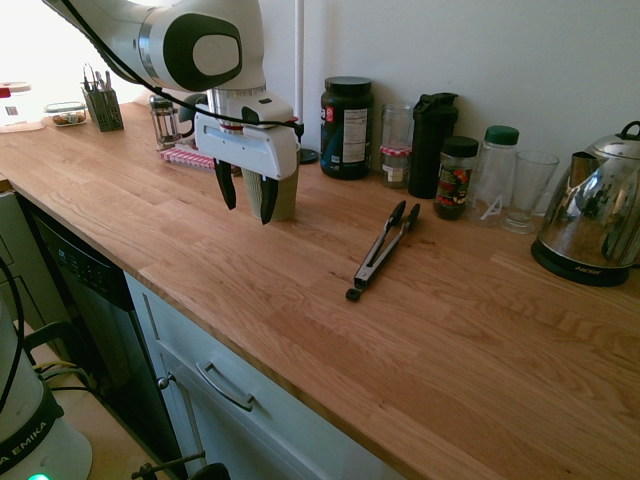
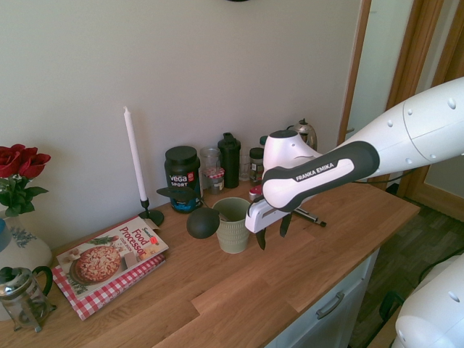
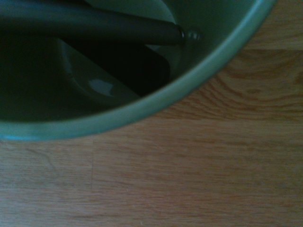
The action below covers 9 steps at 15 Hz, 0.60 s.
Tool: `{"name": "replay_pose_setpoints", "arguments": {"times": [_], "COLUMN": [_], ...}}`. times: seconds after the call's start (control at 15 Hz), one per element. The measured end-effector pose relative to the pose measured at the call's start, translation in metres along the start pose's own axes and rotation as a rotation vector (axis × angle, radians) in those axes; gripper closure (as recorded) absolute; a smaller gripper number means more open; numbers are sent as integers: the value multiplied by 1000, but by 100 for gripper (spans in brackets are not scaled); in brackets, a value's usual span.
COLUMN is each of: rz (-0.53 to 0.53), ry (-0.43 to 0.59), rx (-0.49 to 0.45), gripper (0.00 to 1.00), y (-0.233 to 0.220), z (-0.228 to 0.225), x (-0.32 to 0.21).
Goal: Put the tongs back in the holder
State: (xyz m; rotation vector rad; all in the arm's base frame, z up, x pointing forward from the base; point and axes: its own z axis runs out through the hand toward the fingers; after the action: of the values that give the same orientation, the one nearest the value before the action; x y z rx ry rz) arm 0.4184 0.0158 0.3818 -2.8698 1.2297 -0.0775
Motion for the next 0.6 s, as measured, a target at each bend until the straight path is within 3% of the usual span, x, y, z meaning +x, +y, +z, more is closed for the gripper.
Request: {"name": "replay_pose_setpoints", "arguments": {"times": [0.27,0.6], "rz": [8,-230], "ry": [0,72], "rx": [11,-18], "gripper": [0,0], "y": [2,40], "z": [-13,-52], "x": [19,83]}}
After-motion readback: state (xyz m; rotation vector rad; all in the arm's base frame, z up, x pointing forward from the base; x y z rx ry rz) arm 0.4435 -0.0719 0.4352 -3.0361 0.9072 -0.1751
